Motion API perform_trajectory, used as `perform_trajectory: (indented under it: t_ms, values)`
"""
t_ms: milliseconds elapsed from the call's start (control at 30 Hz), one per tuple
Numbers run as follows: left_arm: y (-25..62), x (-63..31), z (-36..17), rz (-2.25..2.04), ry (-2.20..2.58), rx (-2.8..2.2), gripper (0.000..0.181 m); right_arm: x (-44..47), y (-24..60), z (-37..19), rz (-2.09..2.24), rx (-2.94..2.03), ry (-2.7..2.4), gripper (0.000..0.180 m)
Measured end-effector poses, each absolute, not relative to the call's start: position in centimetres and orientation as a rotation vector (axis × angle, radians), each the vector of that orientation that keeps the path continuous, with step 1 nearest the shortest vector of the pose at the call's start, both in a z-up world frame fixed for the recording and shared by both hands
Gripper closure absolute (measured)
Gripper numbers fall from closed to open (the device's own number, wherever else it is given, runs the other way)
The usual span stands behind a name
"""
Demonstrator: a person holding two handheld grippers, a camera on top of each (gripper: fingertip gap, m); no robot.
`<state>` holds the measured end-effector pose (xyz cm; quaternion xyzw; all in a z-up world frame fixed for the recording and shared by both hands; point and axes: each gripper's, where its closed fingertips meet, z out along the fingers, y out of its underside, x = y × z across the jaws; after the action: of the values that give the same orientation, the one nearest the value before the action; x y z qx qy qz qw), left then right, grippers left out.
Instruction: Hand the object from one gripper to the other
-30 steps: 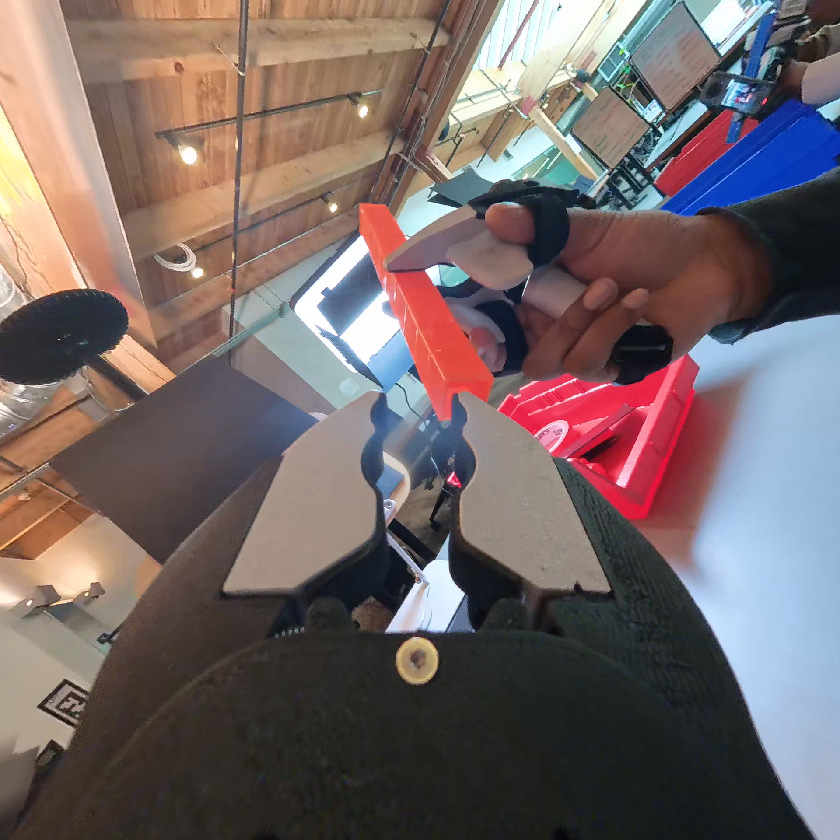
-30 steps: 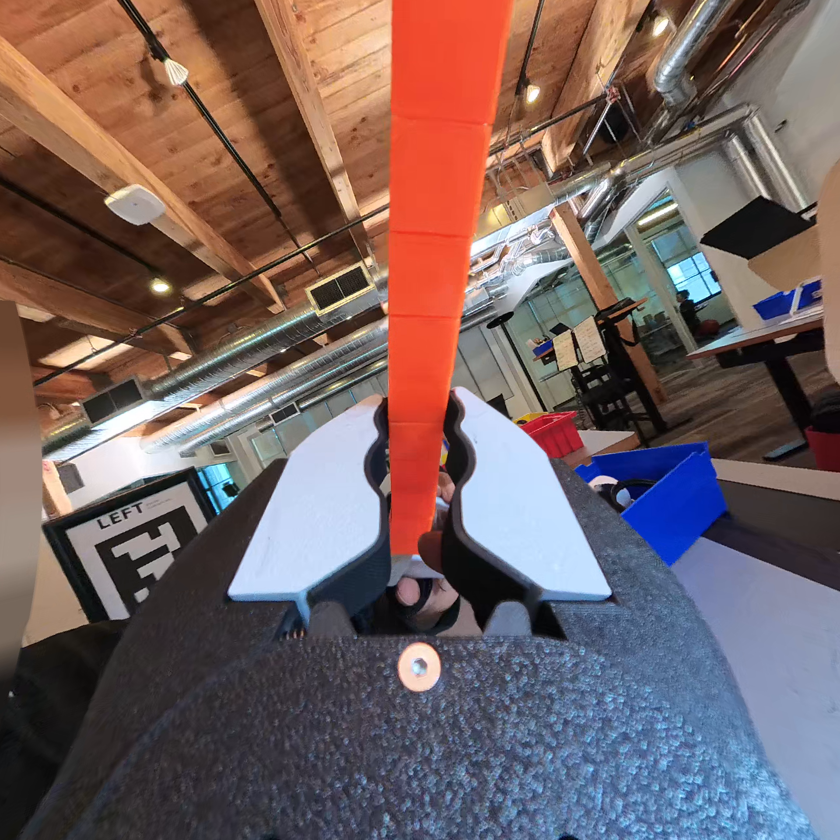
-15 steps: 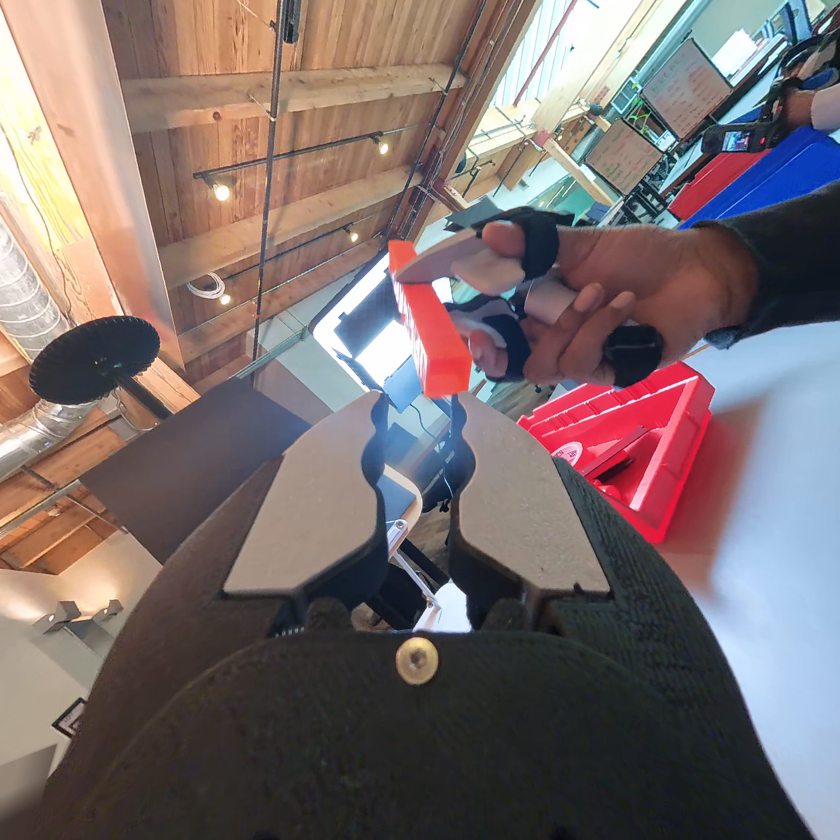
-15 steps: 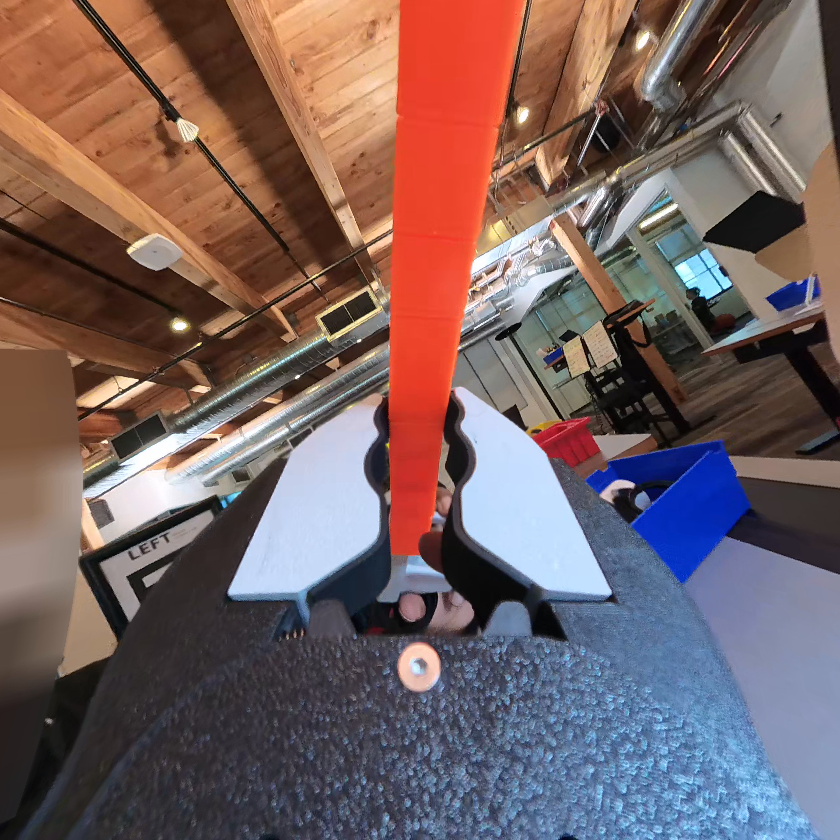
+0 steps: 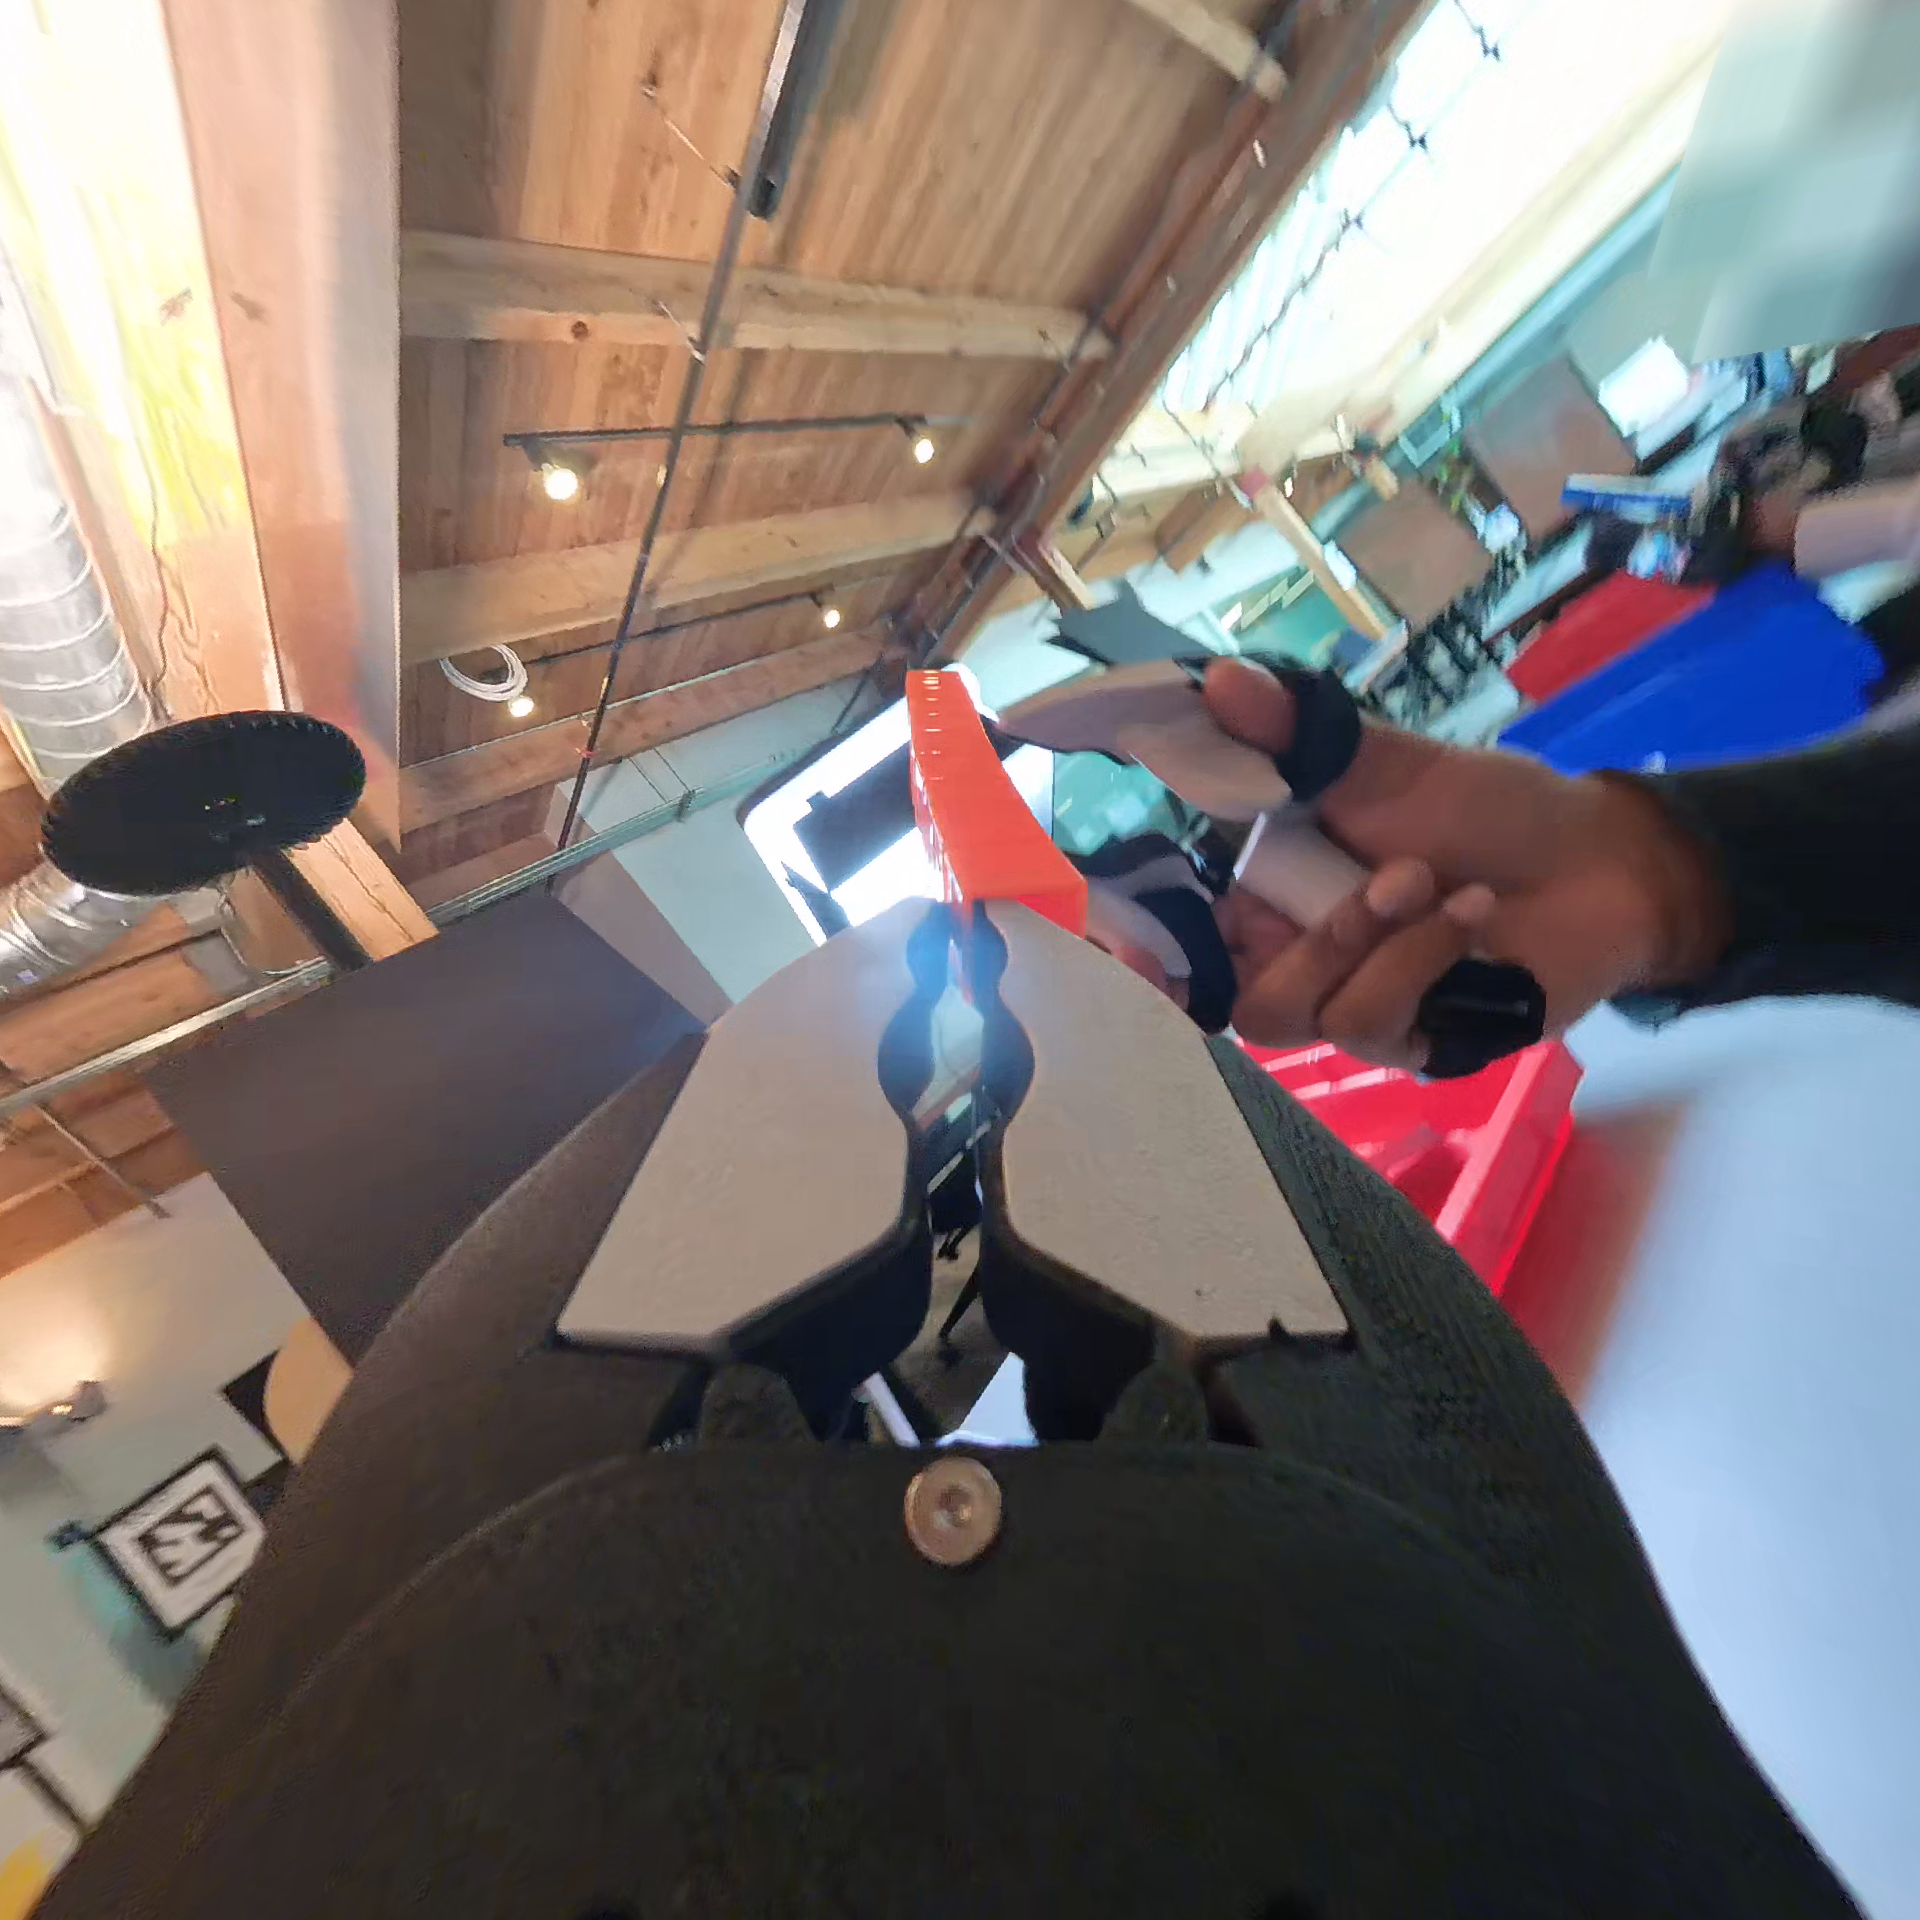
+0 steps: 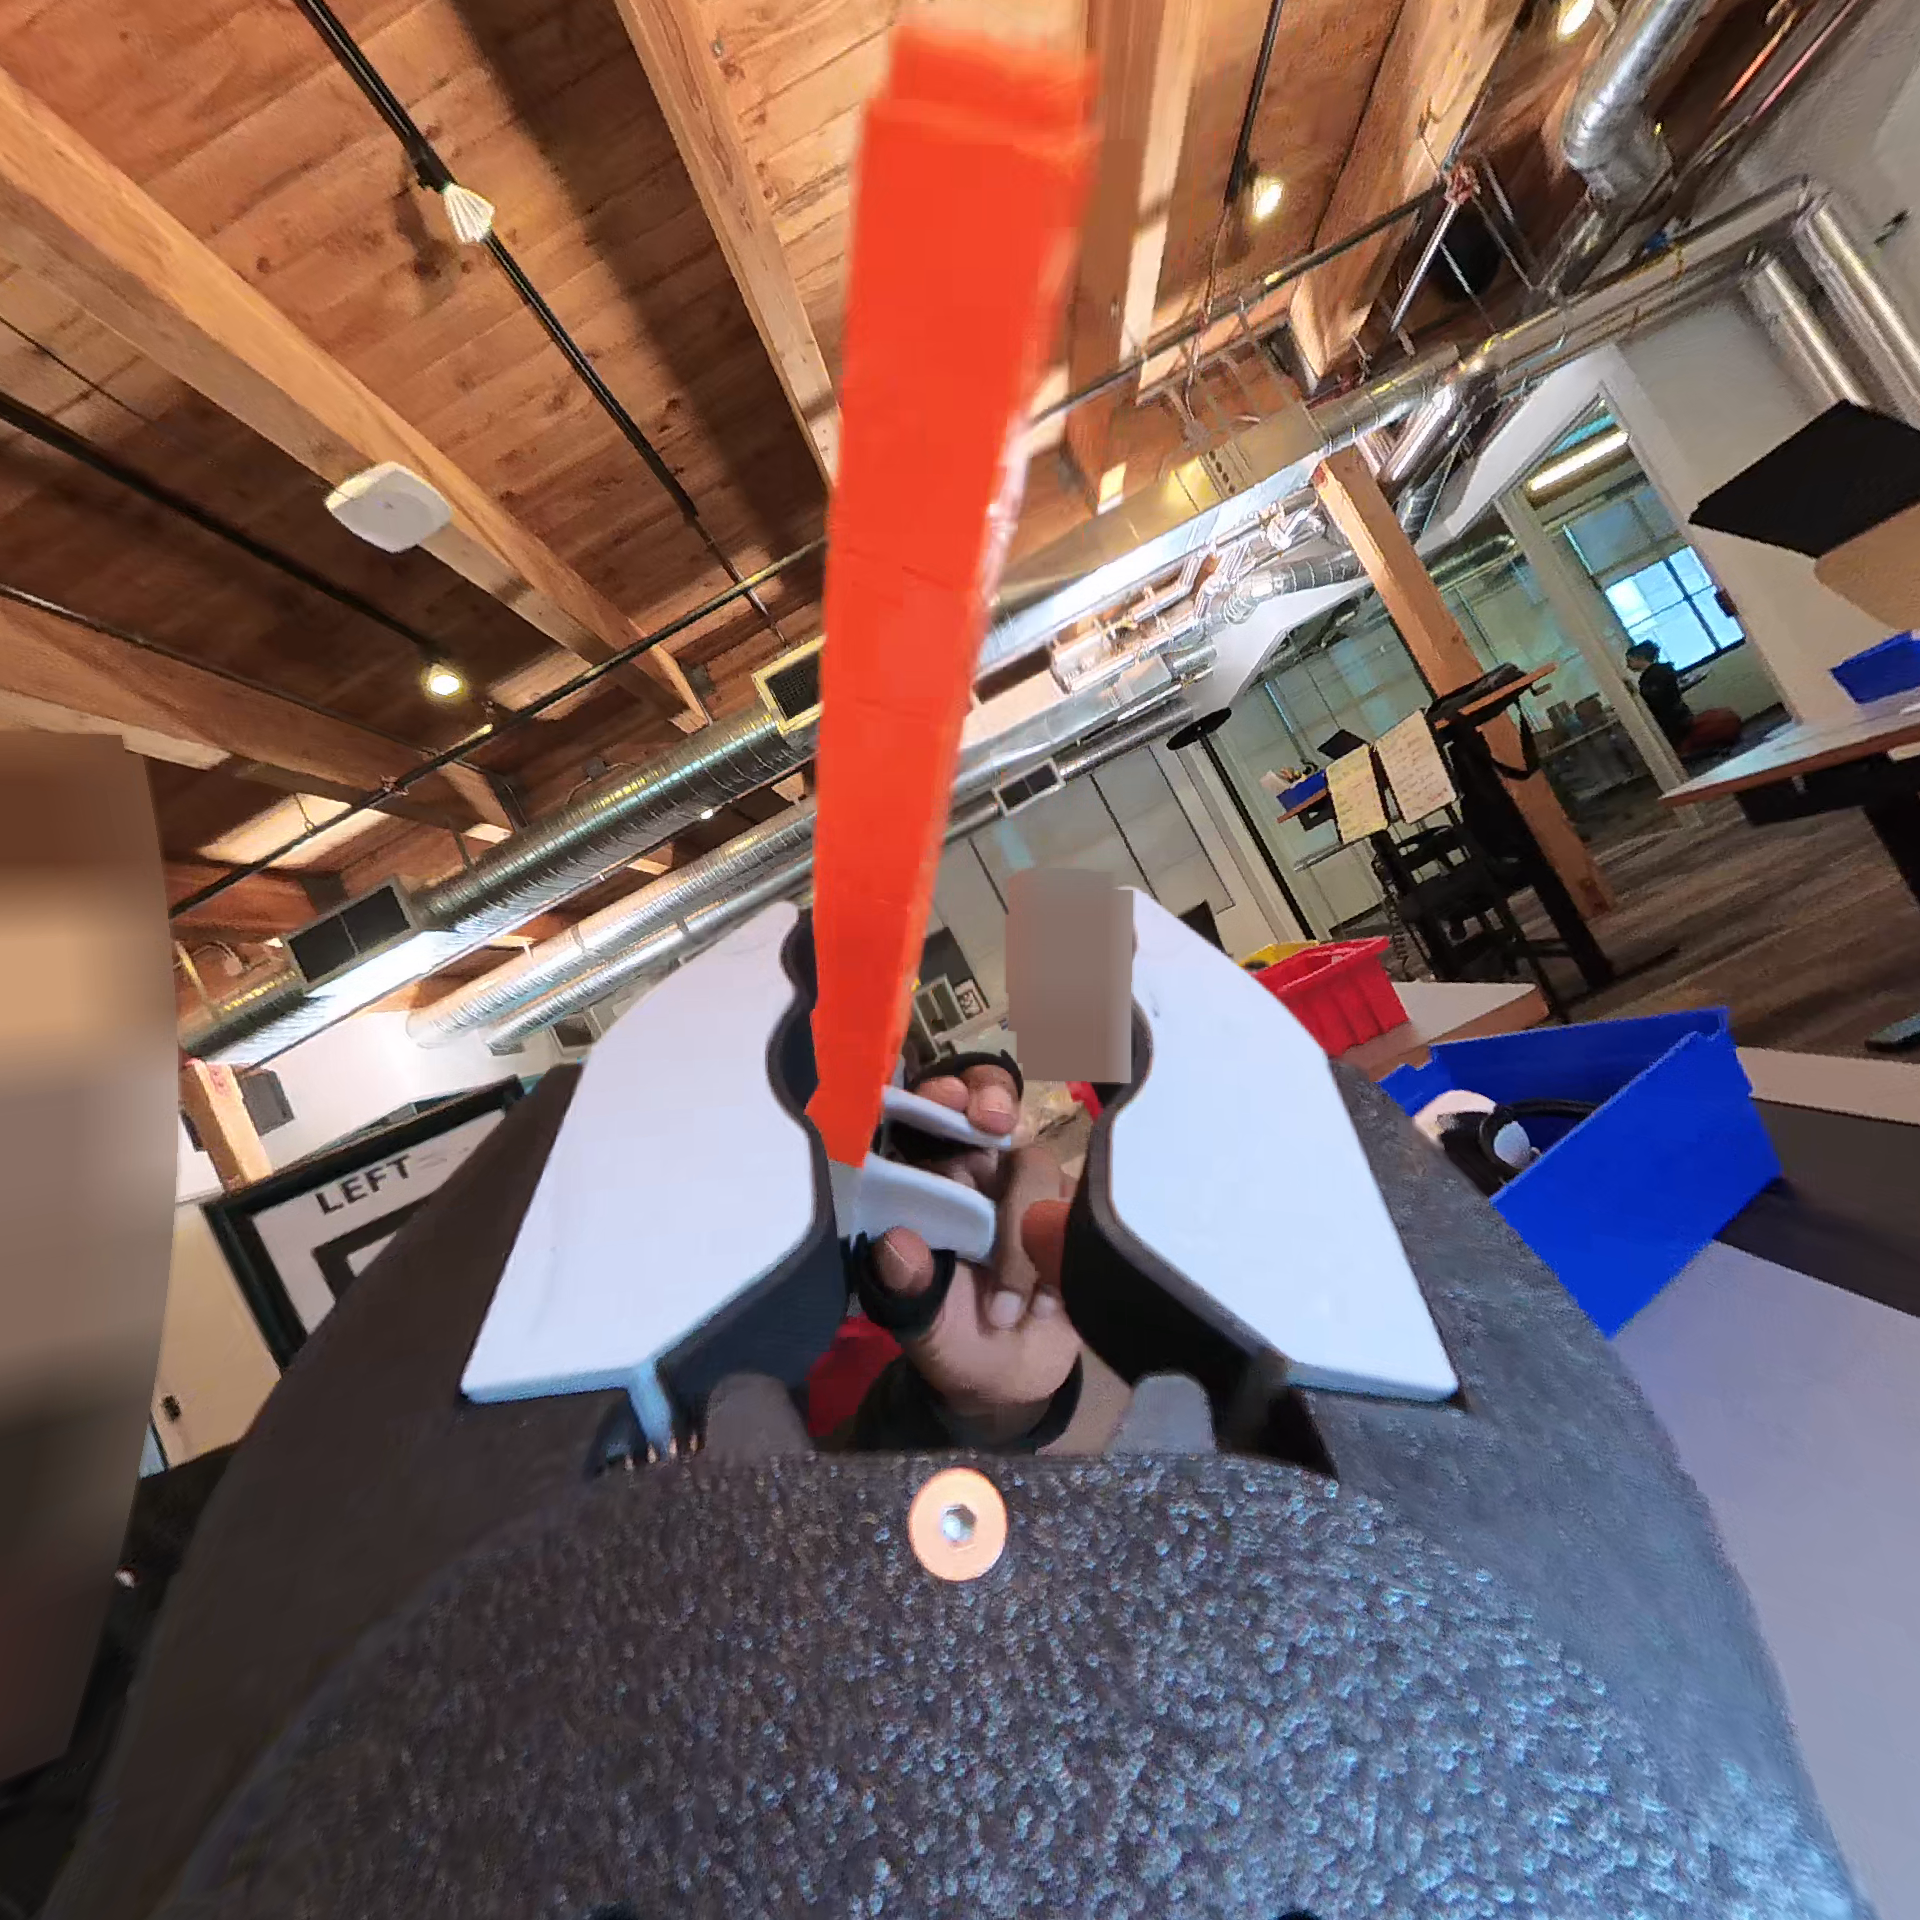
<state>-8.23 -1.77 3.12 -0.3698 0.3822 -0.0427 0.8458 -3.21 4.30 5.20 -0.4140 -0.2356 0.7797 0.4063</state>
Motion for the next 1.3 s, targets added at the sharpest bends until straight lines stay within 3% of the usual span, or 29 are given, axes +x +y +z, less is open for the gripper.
perform_trajectory:
  t_ms: [267, 533, 667, 800, 900, 1067, 1200, 1300]
  values:
    - [-2.9, -11.7, 6.1, -0.152, 0.688, -0.733, 0.177, -0.9, 6.5, 6.0, 1.989, -1.006, -0.470, 0.129]
    - [-1.4, -8.2, 2.4, -0.125, 0.826, -0.792, 0.177, -3.0, 4.9, 5.5, 1.997, -1.045, -0.491, 0.128]
    - [-0.2, -6.8, 0.0, -0.080, 0.908, -0.842, 0.177, -4.9, 4.1, 4.0, 1.980, -1.138, -0.543, 0.155]
    - [0.9, -6.6, -1.5, -0.234, 0.977, -1.011, 0.164, -4.6, 5.1, 3.2, 1.948, -1.181, -0.569, 0.156]
    - [1.8, -7.7, -2.7, -0.407, 0.998, -1.138, 0.144, -4.1, 5.8, 2.7, 1.798, -1.201, -0.658, 0.156]
    - [2.5, -10.2, -2.2, -0.707, 0.885, -1.239, 0.138, -4.3, 7.5, -0.1, 1.328, -1.299, -0.890, 0.156]
    - [2.3, -10.1, -1.3, -0.706, 0.858, -1.245, 0.140, -5.4, 8.7, -3.7, 0.826, -1.325, -1.100, 0.156]
    - [1.8, -8.8, -1.5, -0.686, 0.888, -1.254, 0.140, -7.2, 7.4, -5.5, 0.699, -1.285, -1.227, 0.156]
